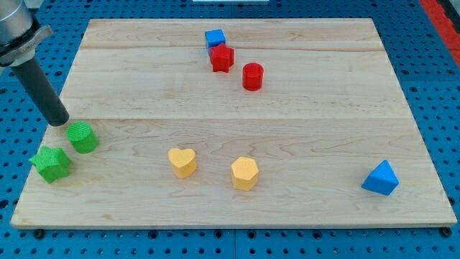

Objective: Push the green circle to the top right side of the green star

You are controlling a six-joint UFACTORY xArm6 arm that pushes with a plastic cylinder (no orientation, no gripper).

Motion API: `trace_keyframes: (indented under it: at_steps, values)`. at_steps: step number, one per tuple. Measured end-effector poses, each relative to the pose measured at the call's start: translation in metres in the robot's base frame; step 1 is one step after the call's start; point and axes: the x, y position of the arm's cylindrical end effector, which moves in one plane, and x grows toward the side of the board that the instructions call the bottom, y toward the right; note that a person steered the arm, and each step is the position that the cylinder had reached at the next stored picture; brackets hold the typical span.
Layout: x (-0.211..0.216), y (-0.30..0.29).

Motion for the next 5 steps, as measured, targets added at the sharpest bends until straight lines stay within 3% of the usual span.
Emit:
trace_keyframes:
  at_steps: [5]
  values:
    - [-0.014, 0.0]
